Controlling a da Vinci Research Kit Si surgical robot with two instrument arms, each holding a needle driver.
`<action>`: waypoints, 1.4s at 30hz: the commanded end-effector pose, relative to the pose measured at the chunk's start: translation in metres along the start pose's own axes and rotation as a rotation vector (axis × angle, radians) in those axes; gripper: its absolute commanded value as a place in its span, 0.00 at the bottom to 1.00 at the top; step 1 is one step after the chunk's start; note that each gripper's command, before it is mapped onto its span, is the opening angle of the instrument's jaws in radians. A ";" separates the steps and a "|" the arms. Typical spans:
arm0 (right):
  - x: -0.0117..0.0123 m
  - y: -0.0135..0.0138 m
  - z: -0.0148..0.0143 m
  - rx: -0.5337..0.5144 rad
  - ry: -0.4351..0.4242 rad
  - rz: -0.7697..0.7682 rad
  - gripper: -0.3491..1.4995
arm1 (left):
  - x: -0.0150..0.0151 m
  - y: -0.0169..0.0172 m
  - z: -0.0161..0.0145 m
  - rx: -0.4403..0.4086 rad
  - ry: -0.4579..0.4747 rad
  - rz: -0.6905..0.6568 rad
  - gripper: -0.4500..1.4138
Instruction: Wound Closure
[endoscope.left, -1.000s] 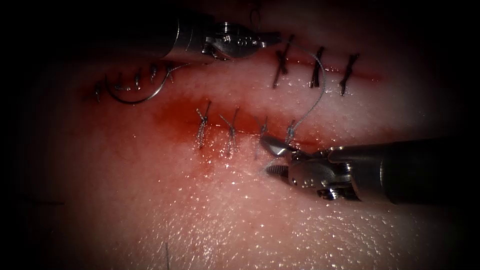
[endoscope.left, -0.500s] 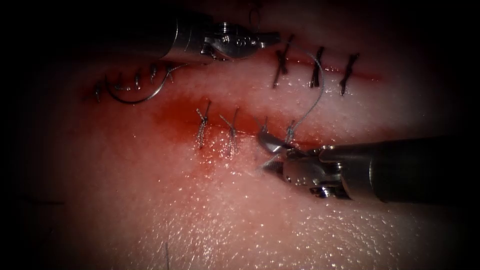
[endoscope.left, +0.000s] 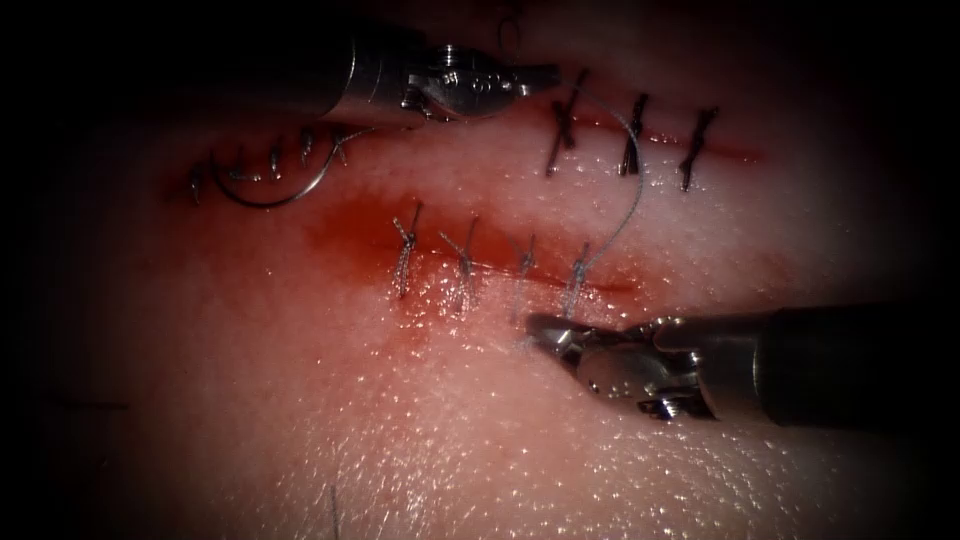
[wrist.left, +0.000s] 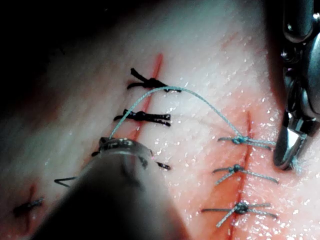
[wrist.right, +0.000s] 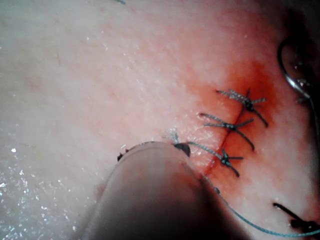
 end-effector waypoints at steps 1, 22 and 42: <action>0.0002 -0.0005 0.0004 -0.003 0.041 0.083 0.00 | 0.0000 0.0003 0.0007 0.000 0.000 -0.001 0.00; -0.0040 0.0003 -0.0019 0.137 0.418 1.263 0.00 | 0.0002 -0.0025 0.0003 0.042 -0.035 -0.039 0.00; -0.0018 -0.0009 -0.0024 0.186 0.448 1.632 0.00 | 0.0000 -0.0077 0.0002 0.249 -0.105 -0.051 0.00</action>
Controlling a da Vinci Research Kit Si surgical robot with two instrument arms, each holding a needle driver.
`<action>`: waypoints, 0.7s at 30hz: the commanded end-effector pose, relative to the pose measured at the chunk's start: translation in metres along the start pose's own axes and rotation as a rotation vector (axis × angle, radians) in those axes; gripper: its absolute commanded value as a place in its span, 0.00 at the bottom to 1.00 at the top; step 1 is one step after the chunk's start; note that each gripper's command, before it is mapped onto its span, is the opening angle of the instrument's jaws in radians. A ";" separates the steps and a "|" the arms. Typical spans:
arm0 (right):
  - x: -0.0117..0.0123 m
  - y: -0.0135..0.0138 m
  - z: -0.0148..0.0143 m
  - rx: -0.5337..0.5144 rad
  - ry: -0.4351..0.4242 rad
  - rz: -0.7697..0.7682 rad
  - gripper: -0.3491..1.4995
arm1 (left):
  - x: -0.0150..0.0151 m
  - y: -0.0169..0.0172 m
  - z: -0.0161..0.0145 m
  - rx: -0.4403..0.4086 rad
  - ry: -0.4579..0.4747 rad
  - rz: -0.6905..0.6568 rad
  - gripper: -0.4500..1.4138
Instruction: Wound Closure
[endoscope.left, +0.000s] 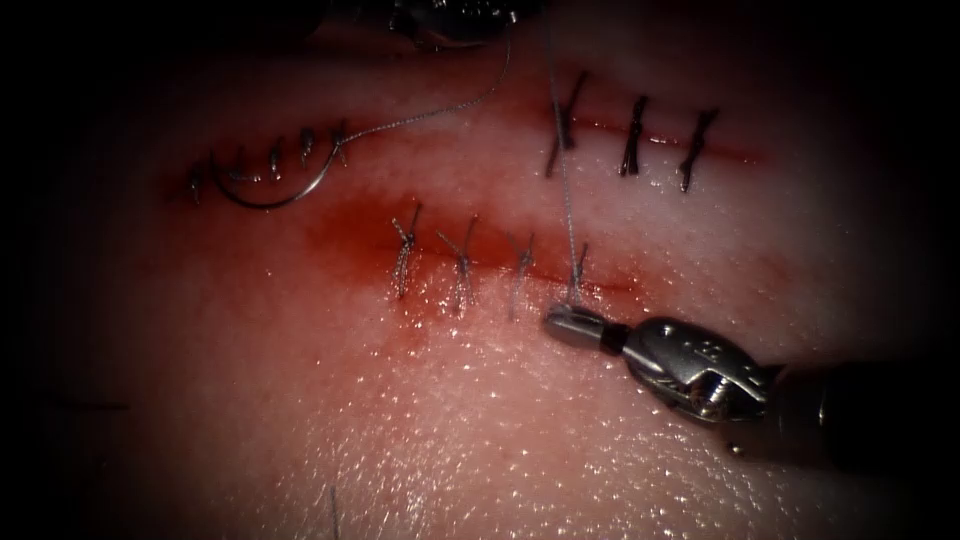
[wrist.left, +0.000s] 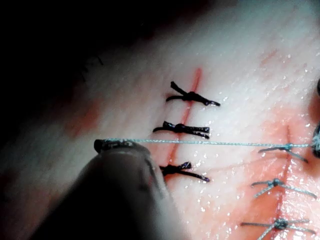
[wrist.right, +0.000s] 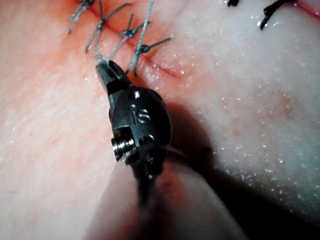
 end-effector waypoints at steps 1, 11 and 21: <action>-0.0013 -0.0006 0.0007 0.002 -0.011 0.048 0.00 | 0.0001 0.0003 0.0009 0.002 -0.001 -0.003 0.00; -0.0032 -0.0004 0.0009 -0.015 -0.047 0.247 0.00 | -0.0004 -0.0005 0.0023 0.021 -0.010 -0.006 0.00; -0.0062 -0.0017 0.0002 -0.021 -0.134 0.303 0.00 | -0.0012 -0.0008 0.0030 0.035 -0.009 0.003 0.00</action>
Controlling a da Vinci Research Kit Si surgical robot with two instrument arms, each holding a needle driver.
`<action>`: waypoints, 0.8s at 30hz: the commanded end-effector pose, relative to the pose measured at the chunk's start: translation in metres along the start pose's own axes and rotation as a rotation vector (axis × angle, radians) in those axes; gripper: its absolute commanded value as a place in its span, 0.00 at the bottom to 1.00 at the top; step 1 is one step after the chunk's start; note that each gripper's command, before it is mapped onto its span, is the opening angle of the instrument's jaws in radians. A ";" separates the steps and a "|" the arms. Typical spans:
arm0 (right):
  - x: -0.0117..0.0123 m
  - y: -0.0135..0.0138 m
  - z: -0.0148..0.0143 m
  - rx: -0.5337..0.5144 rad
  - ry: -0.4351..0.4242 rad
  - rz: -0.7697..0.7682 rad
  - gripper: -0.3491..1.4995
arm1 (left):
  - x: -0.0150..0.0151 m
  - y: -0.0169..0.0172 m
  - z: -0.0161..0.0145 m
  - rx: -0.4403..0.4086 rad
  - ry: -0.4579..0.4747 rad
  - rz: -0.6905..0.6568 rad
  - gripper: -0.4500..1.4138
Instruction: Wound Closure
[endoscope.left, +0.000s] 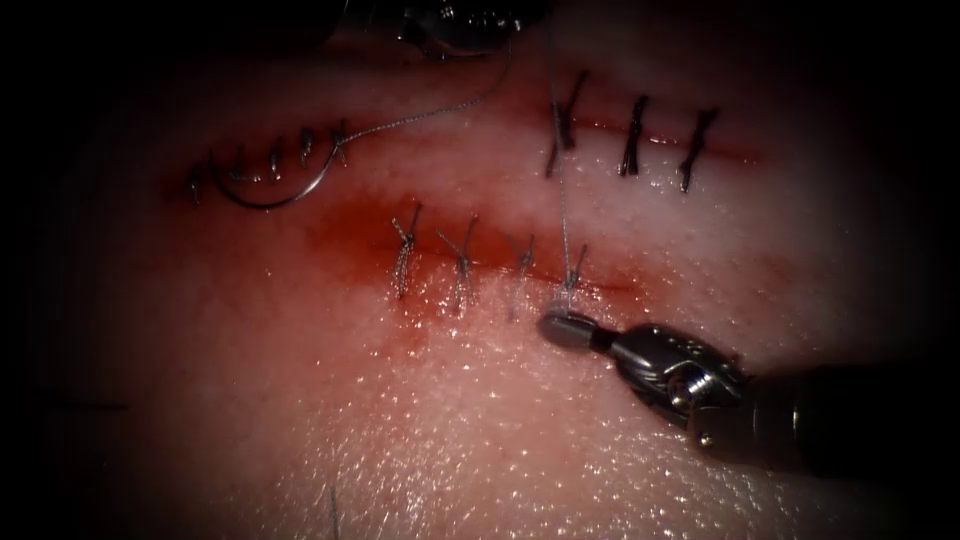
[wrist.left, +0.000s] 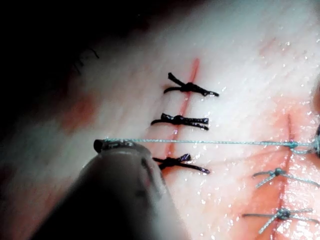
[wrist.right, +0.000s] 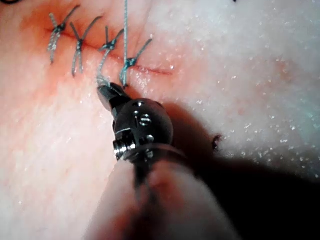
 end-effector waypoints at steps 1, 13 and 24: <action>-0.0013 0.0001 0.0005 -0.001 -0.006 0.003 0.00 | 0.0001 0.0004 0.0006 0.000 0.001 0.000 0.00; -0.0027 -0.0006 -0.0002 0.006 -0.023 0.028 0.00 | 0.0003 -0.0010 0.0010 0.033 0.009 -0.022 0.00; -0.0044 -0.0009 -0.0001 -0.003 -0.043 0.049 0.00 | 0.0004 -0.0018 0.0013 0.046 0.007 -0.031 0.00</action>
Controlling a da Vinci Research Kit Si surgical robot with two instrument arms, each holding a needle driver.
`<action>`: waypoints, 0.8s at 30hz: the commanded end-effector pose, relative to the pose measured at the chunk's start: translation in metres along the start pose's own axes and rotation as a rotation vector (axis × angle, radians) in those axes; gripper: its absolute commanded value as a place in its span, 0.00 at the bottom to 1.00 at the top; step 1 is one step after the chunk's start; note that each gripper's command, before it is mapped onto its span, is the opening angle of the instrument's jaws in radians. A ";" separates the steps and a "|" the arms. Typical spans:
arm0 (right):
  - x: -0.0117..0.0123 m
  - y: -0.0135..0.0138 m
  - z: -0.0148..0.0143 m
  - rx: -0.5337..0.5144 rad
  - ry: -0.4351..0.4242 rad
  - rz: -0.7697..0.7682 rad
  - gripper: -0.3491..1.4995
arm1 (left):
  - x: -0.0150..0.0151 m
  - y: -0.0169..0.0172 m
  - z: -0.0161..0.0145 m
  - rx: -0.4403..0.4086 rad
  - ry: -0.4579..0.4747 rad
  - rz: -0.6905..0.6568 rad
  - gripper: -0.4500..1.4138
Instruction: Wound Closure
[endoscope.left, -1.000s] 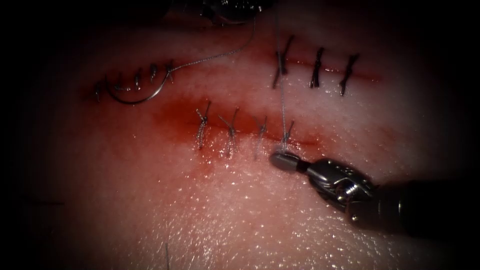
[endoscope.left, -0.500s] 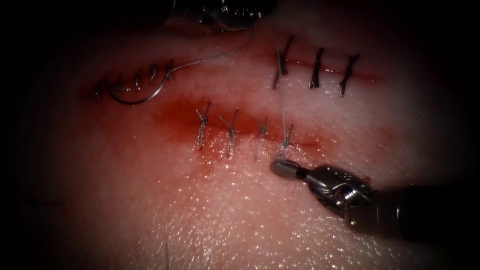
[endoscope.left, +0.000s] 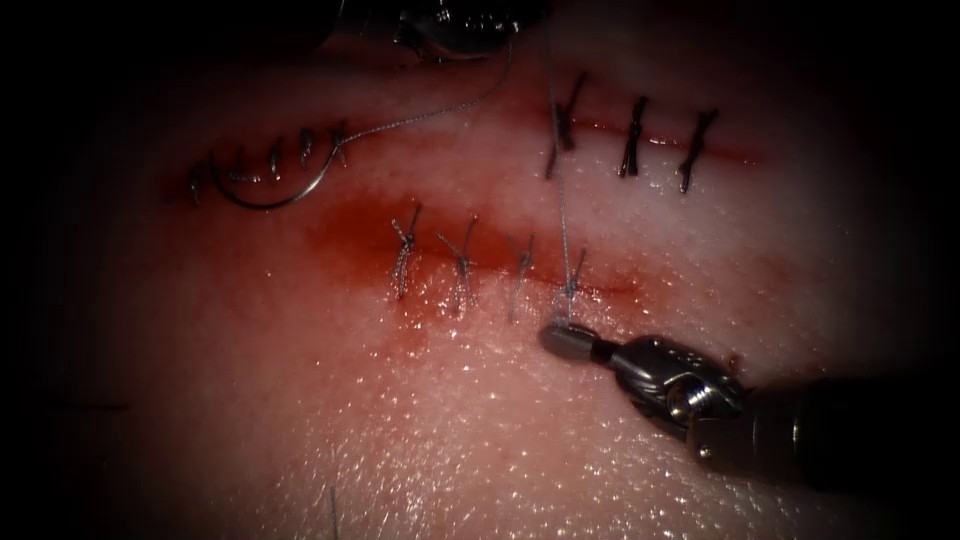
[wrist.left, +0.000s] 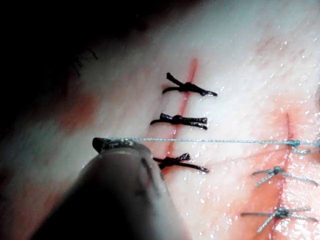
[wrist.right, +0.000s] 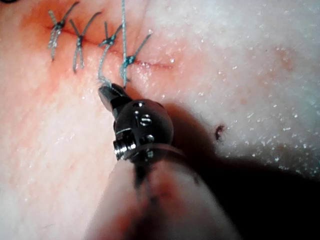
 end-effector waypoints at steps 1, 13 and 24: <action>-0.0014 0.0001 0.0008 0.000 -0.007 0.000 0.00 | 0.0001 0.0004 0.0008 0.001 -0.002 0.000 0.00; -0.0016 -0.0002 0.0010 0.003 -0.032 -0.050 0.00 | 0.0002 0.0006 0.0011 0.002 0.011 -0.024 0.00; 0.0026 0.0000 0.0011 -0.012 0.226 -0.447 0.61 | 0.0027 0.0034 -0.0021 -0.101 0.060 -0.060 0.00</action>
